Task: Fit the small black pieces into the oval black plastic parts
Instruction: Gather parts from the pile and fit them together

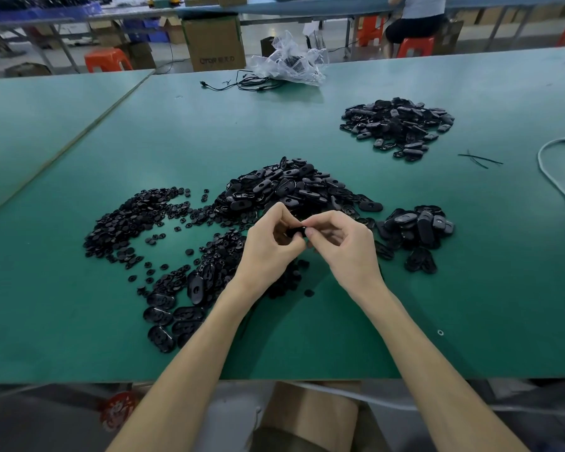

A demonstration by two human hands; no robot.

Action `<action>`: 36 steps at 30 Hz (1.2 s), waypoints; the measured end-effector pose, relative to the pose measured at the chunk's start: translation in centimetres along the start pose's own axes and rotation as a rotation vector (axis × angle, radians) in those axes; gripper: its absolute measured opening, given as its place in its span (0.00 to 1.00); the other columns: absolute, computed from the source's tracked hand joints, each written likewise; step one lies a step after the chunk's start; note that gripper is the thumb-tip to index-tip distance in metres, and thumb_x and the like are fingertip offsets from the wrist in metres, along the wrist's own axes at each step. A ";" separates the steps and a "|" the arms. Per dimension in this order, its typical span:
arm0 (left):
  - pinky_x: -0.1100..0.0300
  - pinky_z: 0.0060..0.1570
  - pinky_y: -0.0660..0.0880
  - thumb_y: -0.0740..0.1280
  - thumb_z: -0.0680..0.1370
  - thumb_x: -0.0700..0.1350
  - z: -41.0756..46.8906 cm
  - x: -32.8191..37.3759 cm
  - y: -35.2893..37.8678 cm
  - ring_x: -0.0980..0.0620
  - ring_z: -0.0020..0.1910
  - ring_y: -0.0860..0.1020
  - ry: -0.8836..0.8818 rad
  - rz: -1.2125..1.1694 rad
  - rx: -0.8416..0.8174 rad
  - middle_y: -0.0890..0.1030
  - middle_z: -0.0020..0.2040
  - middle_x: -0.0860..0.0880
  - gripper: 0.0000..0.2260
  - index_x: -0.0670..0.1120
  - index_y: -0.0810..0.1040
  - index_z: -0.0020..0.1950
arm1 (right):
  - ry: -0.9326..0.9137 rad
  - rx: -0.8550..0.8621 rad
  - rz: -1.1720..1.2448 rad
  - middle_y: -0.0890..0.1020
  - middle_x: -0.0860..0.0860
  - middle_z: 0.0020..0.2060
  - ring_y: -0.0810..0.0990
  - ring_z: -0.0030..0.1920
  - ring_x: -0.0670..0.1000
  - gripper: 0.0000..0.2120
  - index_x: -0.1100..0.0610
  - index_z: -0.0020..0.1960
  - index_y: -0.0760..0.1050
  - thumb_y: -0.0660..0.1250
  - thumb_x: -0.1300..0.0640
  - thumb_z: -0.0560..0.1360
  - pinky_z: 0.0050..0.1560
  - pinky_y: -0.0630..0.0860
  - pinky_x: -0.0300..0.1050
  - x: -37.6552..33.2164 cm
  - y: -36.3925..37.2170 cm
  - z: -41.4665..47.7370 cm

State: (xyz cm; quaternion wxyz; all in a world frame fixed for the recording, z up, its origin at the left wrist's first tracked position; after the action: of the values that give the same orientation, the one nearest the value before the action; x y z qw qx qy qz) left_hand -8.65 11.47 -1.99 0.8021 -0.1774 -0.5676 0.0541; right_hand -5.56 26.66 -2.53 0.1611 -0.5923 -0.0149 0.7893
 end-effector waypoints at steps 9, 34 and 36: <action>0.52 0.40 0.76 0.71 0.76 0.35 0.0 -0.3 0.0 0.45 0.38 0.77 0.009 0.009 0.023 0.80 0.40 0.46 0.08 0.45 0.74 0.45 | -0.001 -0.008 -0.020 0.86 0.48 0.47 0.85 0.47 0.48 0.10 0.52 0.52 0.85 0.72 0.66 0.78 0.53 0.84 0.52 -0.1 0.1 0.0; 0.47 0.51 0.83 0.73 0.78 0.34 0.4 -0.2 -0.1 0.45 0.46 0.85 -0.003 -0.060 0.016 0.86 0.45 0.44 0.03 0.40 0.82 0.51 | -0.034 0.041 -0.050 0.83 0.46 0.48 0.85 0.45 0.49 0.14 0.51 0.47 0.85 0.66 0.68 0.78 0.51 0.83 0.52 -0.2 0.2 0.1; 0.46 0.52 0.83 0.73 0.78 0.34 0.3 -0.2 -0.1 0.45 0.46 0.85 -0.001 -0.042 0.018 0.86 0.46 0.45 0.04 0.40 0.81 0.51 | -0.035 0.034 -0.069 0.83 0.46 0.48 0.85 0.45 0.51 0.14 0.51 0.46 0.85 0.66 0.68 0.78 0.51 0.83 0.54 -0.2 0.2 0.0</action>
State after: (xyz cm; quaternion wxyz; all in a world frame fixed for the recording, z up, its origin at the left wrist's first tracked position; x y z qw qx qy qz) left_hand -9.02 11.40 -2.02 0.8043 -0.1580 -0.5713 0.0423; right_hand -5.53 26.39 -2.41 0.1978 -0.5748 -0.0246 0.7936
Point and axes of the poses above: each hand's wrist, its own z-axis towards the middle knuckle, its own y-axis out of the palm, x = y × z, the point moved 3 cm from there along z, towards the middle knuckle
